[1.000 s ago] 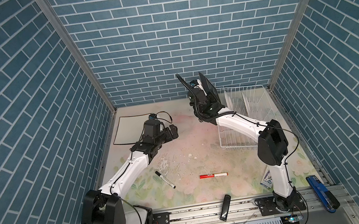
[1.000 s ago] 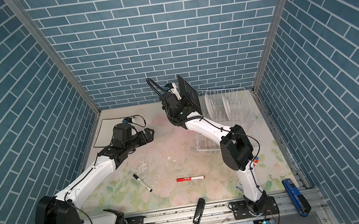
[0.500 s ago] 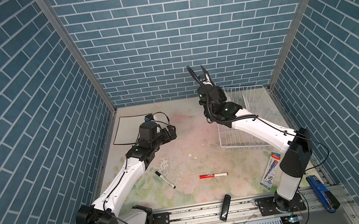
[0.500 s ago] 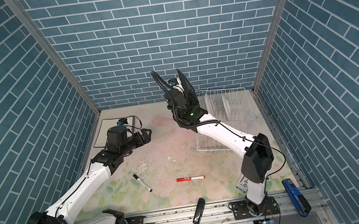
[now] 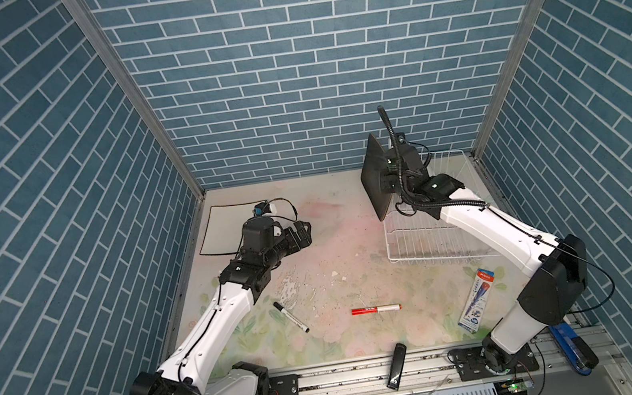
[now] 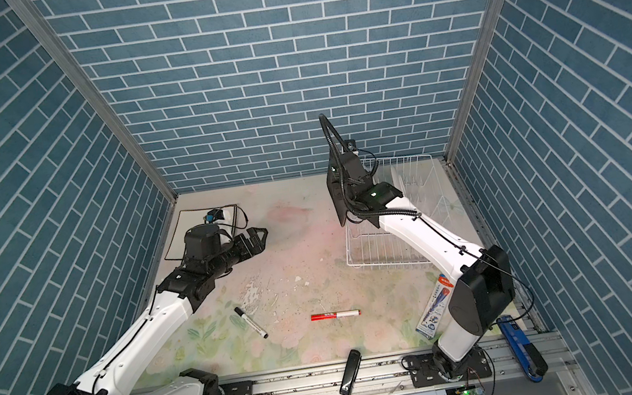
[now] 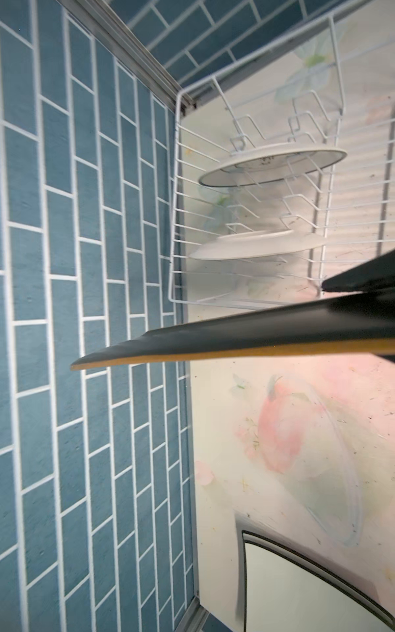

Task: Unload the plates from the dish rack
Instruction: 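Lift the dark plate up out of the rack with the right gripper, then swing the dark plate toward the left gripper while the left gripper grasps it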

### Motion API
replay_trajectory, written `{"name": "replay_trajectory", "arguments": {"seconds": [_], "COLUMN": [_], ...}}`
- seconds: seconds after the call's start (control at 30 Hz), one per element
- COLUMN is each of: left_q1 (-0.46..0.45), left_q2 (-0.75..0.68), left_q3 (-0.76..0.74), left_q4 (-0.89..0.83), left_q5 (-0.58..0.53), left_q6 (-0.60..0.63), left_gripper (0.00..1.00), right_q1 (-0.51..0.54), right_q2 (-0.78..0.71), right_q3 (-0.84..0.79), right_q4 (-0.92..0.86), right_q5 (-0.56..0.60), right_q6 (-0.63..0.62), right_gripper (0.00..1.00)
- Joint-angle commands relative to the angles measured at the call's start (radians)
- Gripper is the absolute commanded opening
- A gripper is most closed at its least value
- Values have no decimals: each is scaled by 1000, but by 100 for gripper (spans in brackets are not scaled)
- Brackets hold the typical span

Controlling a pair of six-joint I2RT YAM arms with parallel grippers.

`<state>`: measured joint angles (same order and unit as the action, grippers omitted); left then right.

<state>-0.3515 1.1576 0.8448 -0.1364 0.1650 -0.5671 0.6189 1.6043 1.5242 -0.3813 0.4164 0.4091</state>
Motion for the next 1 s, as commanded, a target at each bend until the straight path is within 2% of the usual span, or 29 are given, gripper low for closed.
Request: {"name": "replay_trajectory", "arguments": {"seconds": [0.0, 0.23, 0.43, 0.7, 0.97], "left_q1": [0, 18, 60, 91, 131], "left_q2": [30, 94, 156, 197, 207], "left_q3": [23, 33, 28, 21, 0], "left_q4": [6, 42, 116, 190, 327], "left_q5": [31, 101, 212, 280, 357], "left_q6": [-8, -89, -192, -250, -300], "left_gripper": [100, 100, 100, 100, 100], "right_q1": [-22, -75, -118, -169, -166], "right_q2": [-89, -84, -72, -10, 22], "right_q3": [-26, -102, -171, -247, -256], "right_q4": [183, 287, 415, 658, 752], "right_q5": [-158, -338, -471, -690, -812], "right_q6": [185, 301, 417, 626, 749], "right_gripper": [0, 0, 0, 0, 0]}}
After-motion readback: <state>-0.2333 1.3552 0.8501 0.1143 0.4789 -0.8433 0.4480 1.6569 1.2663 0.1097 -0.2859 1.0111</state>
